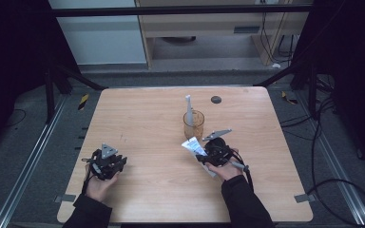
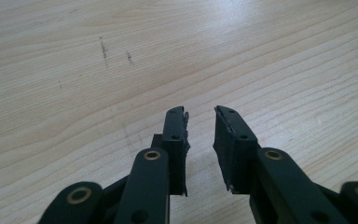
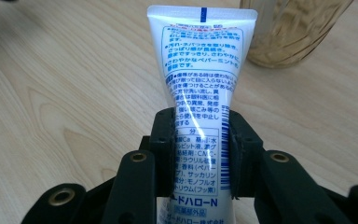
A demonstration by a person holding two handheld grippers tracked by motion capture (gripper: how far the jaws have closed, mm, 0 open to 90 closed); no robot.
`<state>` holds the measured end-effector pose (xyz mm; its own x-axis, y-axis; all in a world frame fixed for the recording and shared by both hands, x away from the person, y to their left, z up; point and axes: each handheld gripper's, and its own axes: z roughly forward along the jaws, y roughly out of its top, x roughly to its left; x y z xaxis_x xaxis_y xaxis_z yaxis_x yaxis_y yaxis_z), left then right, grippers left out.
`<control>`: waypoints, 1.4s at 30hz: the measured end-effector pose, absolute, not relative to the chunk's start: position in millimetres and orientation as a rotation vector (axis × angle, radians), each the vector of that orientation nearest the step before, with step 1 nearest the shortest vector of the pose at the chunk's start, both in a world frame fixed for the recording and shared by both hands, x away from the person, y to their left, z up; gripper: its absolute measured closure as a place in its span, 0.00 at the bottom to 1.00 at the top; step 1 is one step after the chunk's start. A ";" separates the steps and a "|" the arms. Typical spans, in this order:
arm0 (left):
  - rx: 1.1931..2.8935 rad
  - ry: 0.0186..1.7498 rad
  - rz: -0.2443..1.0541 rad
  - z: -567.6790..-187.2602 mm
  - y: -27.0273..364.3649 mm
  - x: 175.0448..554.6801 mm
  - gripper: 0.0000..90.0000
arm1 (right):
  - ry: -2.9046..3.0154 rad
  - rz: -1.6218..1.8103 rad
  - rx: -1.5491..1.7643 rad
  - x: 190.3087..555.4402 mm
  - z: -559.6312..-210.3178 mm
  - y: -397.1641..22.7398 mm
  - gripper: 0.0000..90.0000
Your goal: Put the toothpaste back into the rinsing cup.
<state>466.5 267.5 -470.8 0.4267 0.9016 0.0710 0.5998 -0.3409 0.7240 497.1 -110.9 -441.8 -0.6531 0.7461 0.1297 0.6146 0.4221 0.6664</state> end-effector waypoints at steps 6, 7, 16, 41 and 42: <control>2.063 1.262 0.630 -470.7 267.0 466.4 0.81 | 2.403 1.140 1.172 490.8 -428.2 -123.9 0.76; 2.063 1.261 0.630 -470.7 266.9 466.4 0.81 | 2.390 1.154 1.176 490.0 -426.3 -126.0 0.76; 2.062 1.263 0.630 -470.9 266.9 466.6 0.81 | 2.191 1.270 1.190 487.5 -408.3 -146.7 0.76; 2.050 1.265 0.648 -470.0 268.6 466.1 0.80 | 1.768 1.442 1.248 539.1 -389.0 -147.6 0.76; 2.049 1.264 0.649 -470.0 268.6 466.0 0.80 | 1.753 1.448 1.252 541.6 -389.3 -147.4 0.76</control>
